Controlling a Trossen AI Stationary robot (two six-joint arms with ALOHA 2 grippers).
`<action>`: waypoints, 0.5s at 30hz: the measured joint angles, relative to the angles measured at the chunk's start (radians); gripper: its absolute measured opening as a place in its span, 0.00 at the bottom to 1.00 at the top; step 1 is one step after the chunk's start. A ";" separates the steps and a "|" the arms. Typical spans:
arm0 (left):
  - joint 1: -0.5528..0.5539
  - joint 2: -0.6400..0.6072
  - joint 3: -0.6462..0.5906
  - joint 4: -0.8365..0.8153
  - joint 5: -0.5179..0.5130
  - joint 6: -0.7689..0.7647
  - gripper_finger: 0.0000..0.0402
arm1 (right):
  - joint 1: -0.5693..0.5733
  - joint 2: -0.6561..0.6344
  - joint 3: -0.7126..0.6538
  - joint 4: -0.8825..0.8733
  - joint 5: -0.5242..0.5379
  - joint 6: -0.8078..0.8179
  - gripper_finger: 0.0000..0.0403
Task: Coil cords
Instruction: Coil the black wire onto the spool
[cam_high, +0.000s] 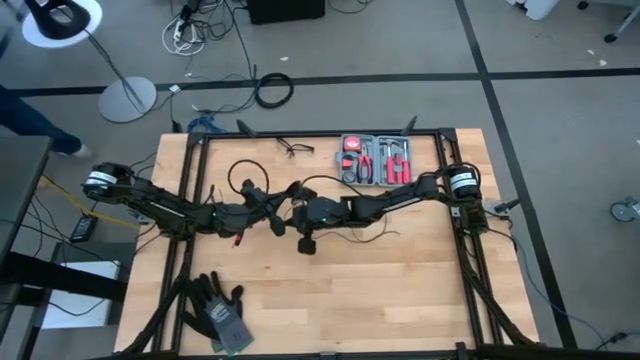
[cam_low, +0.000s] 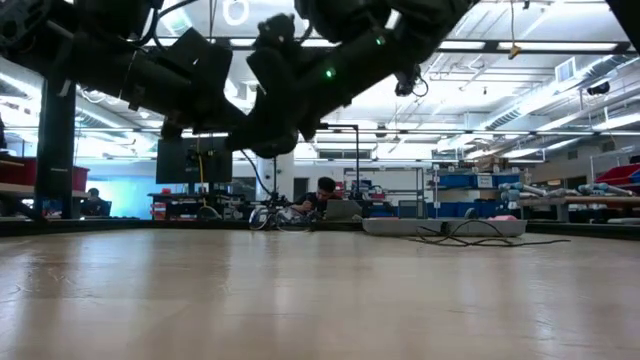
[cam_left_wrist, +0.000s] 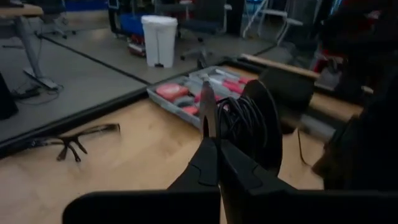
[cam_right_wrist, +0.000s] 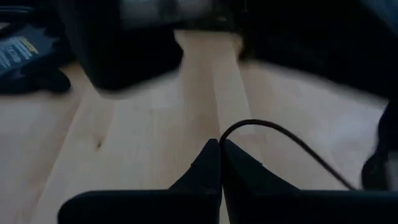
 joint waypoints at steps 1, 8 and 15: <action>0.000 0.000 0.000 -0.015 0.011 -0.009 0.00 | 0.000 -0.003 0.009 -0.018 -0.009 -0.008 0.00; 0.000 0.000 0.000 -0.097 0.095 -0.044 0.00 | -0.009 -0.013 0.059 -0.125 -0.017 -0.040 0.00; 0.000 0.000 0.000 -0.106 0.147 -0.054 0.00 | -0.022 -0.044 0.063 -0.203 -0.015 -0.041 0.00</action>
